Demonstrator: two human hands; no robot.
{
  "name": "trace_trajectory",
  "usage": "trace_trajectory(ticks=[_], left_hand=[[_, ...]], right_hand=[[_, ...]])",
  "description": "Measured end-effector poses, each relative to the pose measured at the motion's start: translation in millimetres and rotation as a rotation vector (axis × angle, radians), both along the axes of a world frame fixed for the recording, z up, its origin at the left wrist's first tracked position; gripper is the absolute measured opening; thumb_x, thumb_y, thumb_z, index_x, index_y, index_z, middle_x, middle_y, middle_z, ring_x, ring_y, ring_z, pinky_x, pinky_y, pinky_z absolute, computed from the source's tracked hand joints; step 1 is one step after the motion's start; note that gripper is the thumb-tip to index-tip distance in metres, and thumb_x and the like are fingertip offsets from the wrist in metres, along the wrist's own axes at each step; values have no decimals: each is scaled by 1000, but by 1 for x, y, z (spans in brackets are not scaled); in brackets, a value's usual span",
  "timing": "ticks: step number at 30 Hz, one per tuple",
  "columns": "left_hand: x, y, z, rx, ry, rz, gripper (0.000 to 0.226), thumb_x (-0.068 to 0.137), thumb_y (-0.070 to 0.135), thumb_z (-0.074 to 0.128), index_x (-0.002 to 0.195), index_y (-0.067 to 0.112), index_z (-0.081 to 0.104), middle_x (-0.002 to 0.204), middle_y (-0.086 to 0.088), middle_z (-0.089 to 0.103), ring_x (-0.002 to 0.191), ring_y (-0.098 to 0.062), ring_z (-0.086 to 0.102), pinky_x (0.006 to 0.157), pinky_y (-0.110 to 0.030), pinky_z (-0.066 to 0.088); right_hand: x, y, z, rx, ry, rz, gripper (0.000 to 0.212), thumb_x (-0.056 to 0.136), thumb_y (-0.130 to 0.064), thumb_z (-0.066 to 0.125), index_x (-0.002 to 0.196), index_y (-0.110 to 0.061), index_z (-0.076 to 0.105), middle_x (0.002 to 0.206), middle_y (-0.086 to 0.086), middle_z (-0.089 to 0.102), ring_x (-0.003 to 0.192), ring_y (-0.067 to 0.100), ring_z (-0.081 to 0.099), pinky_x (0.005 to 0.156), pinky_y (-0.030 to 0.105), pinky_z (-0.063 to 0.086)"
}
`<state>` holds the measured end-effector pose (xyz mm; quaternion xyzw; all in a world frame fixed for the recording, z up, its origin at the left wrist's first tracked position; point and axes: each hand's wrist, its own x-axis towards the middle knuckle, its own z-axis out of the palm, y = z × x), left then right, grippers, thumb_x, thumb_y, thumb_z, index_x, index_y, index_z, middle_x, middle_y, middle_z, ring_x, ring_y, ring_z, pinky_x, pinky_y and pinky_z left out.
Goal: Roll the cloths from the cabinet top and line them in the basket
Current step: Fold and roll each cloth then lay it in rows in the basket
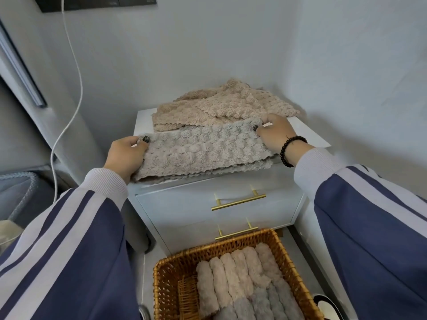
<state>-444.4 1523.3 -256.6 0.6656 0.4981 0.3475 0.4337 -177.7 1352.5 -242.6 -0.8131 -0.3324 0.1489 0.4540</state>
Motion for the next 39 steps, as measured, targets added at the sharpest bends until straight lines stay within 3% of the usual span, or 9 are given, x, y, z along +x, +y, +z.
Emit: trace_trajectory(ticks=[2,5,14,18,22,27,31,36,39], left_hand=[[0,1,-1,6,11,-3,18,92,18,55,90,5,68,76,-8,49,70,-20,43,67,-32,35],[3,5,-2,34,53,36,22,93,21,55,91,3,67,75,-10,53,70,-20,45,67,-31,38],[4,13,4,42,192,43,20,91,24,59,87,6,66,77,-13,62,70,-24,54,73,-39,51],[-1,14,4,58,228,6,21,90,24,60,85,4,62,76,-13,61,70,-27,55,71,-40,49],[-2,7,5,199,358,53,19,93,25,57,102,9,64,97,-8,66,93,-30,60,89,-40,49],[-2,1,4,291,453,110,25,94,27,55,110,8,59,106,-12,65,97,-33,60,83,-36,45],[9,-16,14,496,584,170,39,95,25,53,125,1,47,129,-22,45,109,-42,50,86,-47,43],[46,-44,25,606,528,-168,39,99,20,41,138,14,41,143,-8,43,125,-29,46,100,-45,40],[63,-53,13,626,531,-345,28,97,15,37,123,11,46,123,-11,52,117,-33,50,94,-43,41]], right_hand=[[2,-1,-4,-17,-7,-5,6,96,-19,49,101,-17,50,68,0,50,49,13,42,36,17,32],[0,0,-5,-56,-95,-13,9,97,-20,47,105,-16,49,77,3,55,54,15,45,43,22,34],[-4,-5,4,-144,-258,62,26,95,-10,45,113,7,50,78,10,44,65,19,40,55,25,34],[-8,-11,0,-148,-248,94,10,97,-14,45,105,-9,48,88,4,51,61,18,47,50,25,39],[-16,-15,-7,-60,-239,20,8,95,-14,49,103,-13,48,91,2,52,65,12,47,54,23,41],[-21,-18,-6,-75,-267,-80,23,93,-17,53,112,-10,43,108,9,56,83,25,56,68,33,47],[-23,-14,5,-97,-499,-164,36,89,-13,56,122,-9,42,126,10,39,92,29,55,68,32,42],[-51,13,11,61,-670,151,39,92,0,47,130,-8,51,134,6,48,121,20,48,103,31,41],[-73,30,1,-9,-710,416,47,94,2,41,140,-8,43,147,6,41,137,20,35,117,32,25]])
